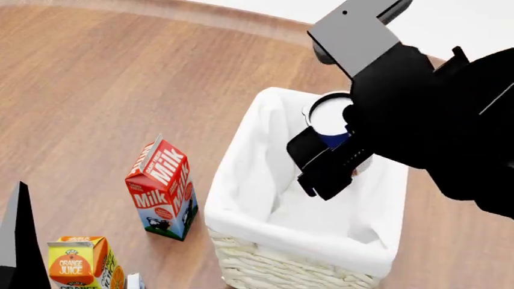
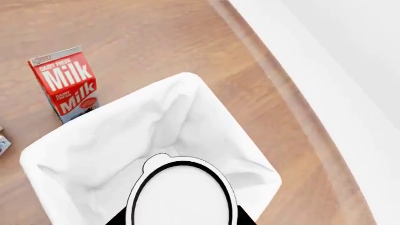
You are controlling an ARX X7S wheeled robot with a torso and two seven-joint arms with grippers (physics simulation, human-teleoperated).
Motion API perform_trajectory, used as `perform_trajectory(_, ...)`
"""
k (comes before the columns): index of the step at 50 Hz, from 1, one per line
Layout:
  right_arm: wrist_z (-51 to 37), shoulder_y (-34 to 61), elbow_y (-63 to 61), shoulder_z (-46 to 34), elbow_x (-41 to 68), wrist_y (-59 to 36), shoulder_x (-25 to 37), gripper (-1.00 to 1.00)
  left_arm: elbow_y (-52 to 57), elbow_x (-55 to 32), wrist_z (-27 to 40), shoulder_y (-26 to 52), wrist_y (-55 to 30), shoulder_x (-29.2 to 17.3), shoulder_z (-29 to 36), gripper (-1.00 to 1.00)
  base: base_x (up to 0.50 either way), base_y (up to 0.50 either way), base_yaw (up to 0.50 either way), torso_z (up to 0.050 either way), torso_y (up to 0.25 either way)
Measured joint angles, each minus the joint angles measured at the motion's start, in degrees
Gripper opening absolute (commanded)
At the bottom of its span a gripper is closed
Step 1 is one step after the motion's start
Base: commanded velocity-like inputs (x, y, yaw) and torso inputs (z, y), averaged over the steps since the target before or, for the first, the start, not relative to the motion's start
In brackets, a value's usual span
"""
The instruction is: Pick up the alphabet soup and the tomato sauce, and put them in the basket.
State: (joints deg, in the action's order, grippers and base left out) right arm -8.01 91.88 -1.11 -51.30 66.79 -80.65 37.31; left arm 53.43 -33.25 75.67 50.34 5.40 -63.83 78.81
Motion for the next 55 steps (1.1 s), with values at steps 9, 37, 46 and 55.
perform_trajectory(9, 2.5, 3.21, 9.11, -2.92, -1.75, -1.76, -5.0, -1.0, 0.04, -0.18, -0.17, -0.05, 0.04, -0.06, -0.13, 1.0, 0.0, 0.0, 0.0, 0.0, 0.001)
perform_trajectory(37, 7.35, 7.37, 34.78, -9.94, -7.53, -0.74, -17.42, -1.0, -0.02, -0.1, -0.36, -0.4, 0.36, -0.18, -0.53, 1.0, 0.0, 0.0, 0.0, 0.0, 0.001)
perform_trajectory(46, 11.33, 7.83, 40.06, -13.75, -10.11, 1.65, -20.5, -1.0, -0.06, -0.12, -0.33, -0.6, 0.61, -0.37, -0.69, 1.0, 0.0, 0.0, 0.0, 0.0, 0.0)
perform_trajectory(55, 14.66, 7.87, 44.3, -17.04, -12.44, 3.89, -23.15, -1.0, 0.07, -0.12, -0.23, -0.77, 0.81, -0.68, -0.86, 1.0, 0.0, 0.0, 0.0, 0.0, 0.001)
